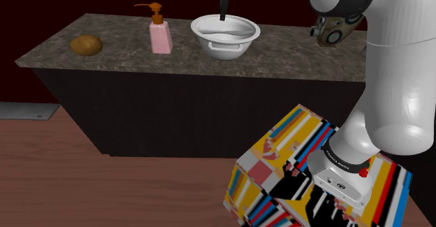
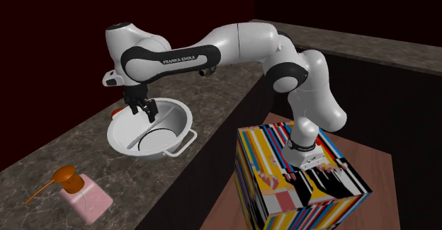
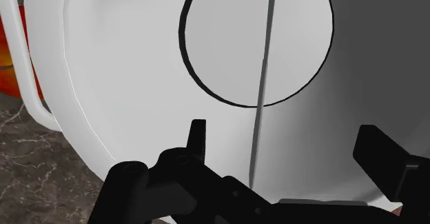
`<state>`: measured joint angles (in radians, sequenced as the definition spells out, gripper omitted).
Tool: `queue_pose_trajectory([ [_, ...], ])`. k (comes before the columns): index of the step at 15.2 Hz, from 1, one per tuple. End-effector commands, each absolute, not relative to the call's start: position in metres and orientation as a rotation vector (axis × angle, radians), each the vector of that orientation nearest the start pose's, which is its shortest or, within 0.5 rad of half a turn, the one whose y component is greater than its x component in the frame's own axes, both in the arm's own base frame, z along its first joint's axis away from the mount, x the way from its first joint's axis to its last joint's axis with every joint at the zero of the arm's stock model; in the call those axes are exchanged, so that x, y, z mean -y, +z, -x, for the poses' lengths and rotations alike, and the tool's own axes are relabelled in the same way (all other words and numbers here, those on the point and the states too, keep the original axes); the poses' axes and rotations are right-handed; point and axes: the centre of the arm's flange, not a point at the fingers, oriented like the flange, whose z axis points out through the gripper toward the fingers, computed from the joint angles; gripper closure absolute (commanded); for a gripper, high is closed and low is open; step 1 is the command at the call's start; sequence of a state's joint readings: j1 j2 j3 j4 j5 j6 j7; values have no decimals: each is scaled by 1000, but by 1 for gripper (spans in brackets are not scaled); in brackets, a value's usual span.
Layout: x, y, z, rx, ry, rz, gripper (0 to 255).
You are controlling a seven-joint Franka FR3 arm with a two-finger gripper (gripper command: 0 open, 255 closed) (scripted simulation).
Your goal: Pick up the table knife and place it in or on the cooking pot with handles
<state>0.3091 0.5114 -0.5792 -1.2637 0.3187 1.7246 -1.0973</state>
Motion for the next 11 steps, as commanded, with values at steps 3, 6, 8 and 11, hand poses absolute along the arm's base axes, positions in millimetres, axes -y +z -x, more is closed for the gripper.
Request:
queue_pose_trajectory([
  [3,71,544,-691,1282,-76,2847,0],
  [6,71,544,-691,1282,-76,2847,0],
  [8,71,544,-691,1282,-76,2847,0],
  [11,71,544,-691,1282,-76,2847,0],
])
